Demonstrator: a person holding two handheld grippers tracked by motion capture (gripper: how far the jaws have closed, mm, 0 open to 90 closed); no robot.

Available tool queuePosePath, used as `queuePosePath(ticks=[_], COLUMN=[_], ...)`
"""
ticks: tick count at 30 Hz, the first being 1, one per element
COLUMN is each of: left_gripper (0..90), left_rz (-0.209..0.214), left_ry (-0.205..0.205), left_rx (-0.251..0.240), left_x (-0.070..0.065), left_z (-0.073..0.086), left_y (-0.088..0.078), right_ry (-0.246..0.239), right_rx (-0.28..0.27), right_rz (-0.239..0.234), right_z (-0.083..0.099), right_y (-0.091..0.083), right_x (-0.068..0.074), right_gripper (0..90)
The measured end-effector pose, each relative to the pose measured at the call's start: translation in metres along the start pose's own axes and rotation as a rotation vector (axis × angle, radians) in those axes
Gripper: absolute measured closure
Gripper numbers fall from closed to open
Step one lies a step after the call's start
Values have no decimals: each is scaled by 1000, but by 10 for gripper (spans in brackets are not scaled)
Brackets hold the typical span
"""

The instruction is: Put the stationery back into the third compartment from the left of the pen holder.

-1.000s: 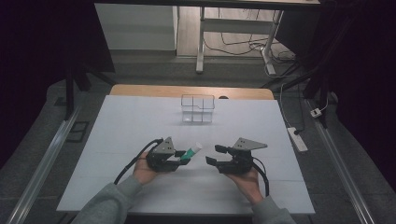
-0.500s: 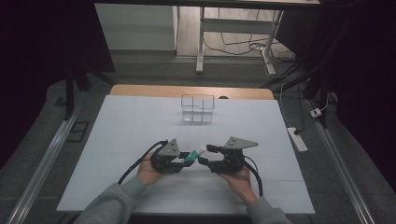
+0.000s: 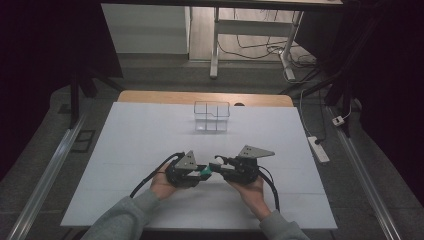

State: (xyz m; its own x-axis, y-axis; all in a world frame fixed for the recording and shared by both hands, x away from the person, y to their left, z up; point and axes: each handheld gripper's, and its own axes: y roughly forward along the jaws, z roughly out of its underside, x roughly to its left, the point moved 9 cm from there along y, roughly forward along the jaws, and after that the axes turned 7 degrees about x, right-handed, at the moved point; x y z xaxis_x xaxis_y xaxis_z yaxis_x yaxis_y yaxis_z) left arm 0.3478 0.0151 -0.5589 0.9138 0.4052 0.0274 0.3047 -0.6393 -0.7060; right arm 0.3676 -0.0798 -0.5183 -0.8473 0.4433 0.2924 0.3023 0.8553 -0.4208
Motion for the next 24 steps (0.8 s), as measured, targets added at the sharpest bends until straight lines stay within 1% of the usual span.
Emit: queuePosePath(ticks=[3,5,7,8,10,12,16,21,24], left_gripper=[624,575,471,435,382,339,314,313,312], left_rz=[5,8,-3,-11,-17,-42,-80,-104,-108], left_ry=[-21,-45,-71,-83,-111,-134,-164,-189,-206], left_rx=[-12,-30,-33,-36,-34,-25,-27,-39,-40], left_x=[1,2,4,5,6,9,14,18,20], left_z=[-1,-2,-1,1,6,14,30,47,56], left_y=[0,-3,-6,-9,-15,-23,-41,-60,-67], right_ry=[7,2,-14,-22,-32,-40,-55,-46,-39], right_rx=[-7,-16,-19,-22,-29,-36,-43,-61,-71], right_rz=[-18,-15,11,20,41,59,96,129,144], right_z=[-2,-3,-6,-7,-9,-12,-20,-29,-35], right_y=[-1,-2,-4,-6,-10,-14,-21,-25,-26], right_x=[2,3,2,1,-1,-4,-13,-26,-34], right_gripper=[633,641,642,642,642,642,642,642,642])
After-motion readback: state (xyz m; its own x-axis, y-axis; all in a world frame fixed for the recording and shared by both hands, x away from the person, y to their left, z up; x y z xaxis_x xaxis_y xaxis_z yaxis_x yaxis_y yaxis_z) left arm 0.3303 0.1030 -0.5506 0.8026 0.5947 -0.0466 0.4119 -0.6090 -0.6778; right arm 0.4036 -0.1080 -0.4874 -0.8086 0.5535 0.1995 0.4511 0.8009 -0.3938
